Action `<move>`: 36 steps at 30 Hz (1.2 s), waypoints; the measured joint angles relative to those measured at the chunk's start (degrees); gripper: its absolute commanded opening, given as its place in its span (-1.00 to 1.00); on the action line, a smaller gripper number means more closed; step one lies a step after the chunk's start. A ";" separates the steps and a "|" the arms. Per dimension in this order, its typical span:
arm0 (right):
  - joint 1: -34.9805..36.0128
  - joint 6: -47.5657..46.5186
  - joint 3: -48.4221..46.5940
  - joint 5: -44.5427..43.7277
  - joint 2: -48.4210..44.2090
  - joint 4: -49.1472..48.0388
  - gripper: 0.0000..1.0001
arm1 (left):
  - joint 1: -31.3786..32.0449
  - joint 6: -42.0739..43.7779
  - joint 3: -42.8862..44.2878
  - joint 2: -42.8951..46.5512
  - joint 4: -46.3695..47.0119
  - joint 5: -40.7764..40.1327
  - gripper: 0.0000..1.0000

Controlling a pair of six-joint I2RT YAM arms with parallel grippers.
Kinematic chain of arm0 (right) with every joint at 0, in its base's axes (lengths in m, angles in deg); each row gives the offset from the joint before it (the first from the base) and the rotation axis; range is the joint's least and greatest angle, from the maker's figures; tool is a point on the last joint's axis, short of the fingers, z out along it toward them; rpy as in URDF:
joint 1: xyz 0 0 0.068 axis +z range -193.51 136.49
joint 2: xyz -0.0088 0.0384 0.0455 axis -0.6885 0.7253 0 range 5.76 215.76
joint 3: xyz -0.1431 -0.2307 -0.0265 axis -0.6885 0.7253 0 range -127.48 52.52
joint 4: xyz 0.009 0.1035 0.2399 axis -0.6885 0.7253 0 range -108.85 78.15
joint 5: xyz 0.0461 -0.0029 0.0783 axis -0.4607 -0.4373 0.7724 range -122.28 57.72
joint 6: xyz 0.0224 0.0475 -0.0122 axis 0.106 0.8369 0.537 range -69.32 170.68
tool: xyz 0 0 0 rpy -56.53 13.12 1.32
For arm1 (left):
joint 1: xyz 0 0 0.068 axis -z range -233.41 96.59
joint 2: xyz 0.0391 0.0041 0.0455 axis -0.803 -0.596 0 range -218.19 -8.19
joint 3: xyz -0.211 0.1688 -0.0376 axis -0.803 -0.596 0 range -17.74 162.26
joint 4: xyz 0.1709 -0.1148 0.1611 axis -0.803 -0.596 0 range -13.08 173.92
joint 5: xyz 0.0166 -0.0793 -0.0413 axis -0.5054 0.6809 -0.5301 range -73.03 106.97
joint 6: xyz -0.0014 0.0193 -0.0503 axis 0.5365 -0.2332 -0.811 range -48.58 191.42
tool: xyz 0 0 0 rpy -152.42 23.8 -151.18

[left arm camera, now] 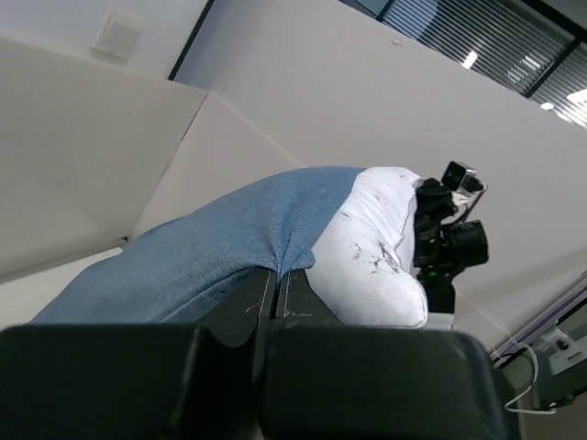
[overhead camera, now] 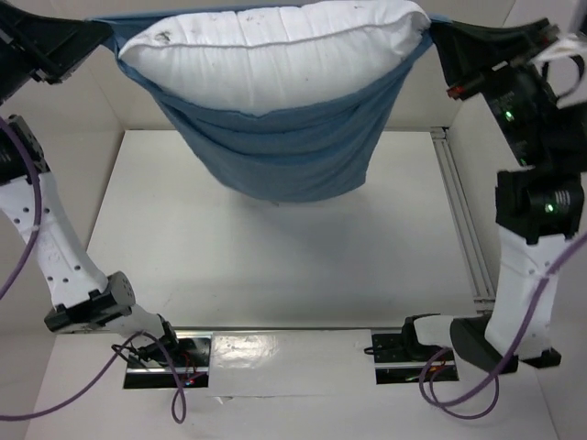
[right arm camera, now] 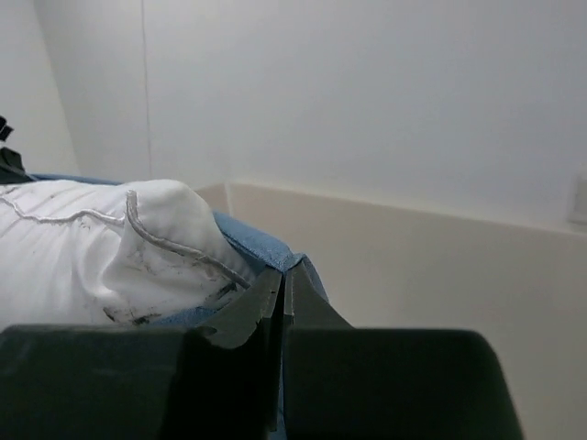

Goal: Put the pillow into the pillowcase

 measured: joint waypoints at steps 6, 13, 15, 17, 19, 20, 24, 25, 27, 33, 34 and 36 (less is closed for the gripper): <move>-2.40 -1.33 7.54 -1.29 -5.95 0.04 -1.00 | 0.94 6.54 -12.98 10.62 -2.19 0.17 -1.00; -2.38 4.46 6.80 5.11 3.41 -0.74 -1.00 | 1.77 14.58 -14.43 7.80 -13.22 0.04 -1.00; -2.38 6.10 13.25 6.47 2.32 -1.11 -1.00 | 2.84 17.33 -18.03 8.09 -15.93 0.04 -1.00; -2.51 8.15 15.63 8.39 3.04 -0.63 -1.00 | 4.22 19.56 -22.25 8.50 -17.42 0.35 -1.00; -3.34 10.23 13.66 9.84 5.40 -0.28 -1.00 | 5.03 19.56 -24.41 7.85 -17.53 0.44 -1.00; -3.80 11.28 10.27 10.75 7.06 -0.37 -1.00 | 5.20 19.23 -23.98 6.86 -16.24 0.44 -1.00; -4.74 13.35 8.11 11.50 5.77 -7.32 -1.00 | 5.79 20.20 -14.75 3.65 -16.81 -0.85 -1.00; -5.20 13.62 12.13 11.39 3.02 -9.92 -1.00 | 5.81 20.57 -14.99 4.57 -16.26 -1.07 -1.00; -6.12 14.45 16.76 12.09 -0.31 -10.71 -1.00 | 5.79 20.26 -16.33 6.45 -13.97 -0.79 -1.00; -8.94 13.97 0.20 13.94 6.19 -9.03 -1.00 | 4.94 16.68 4.83 -3.45 -10.56 0.04 -1.00; -9.05 13.77 3.17 13.60 4.92 -10.64 -1.00 | 4.70 16.61 0.72 -1.68 -8.66 -0.55 -1.00; -9.14 14.27 14.36 13.64 -1.01 -13.07 -1.00 | 4.42 16.06 -14.21 6.29 -4.72 -1.53 -1.00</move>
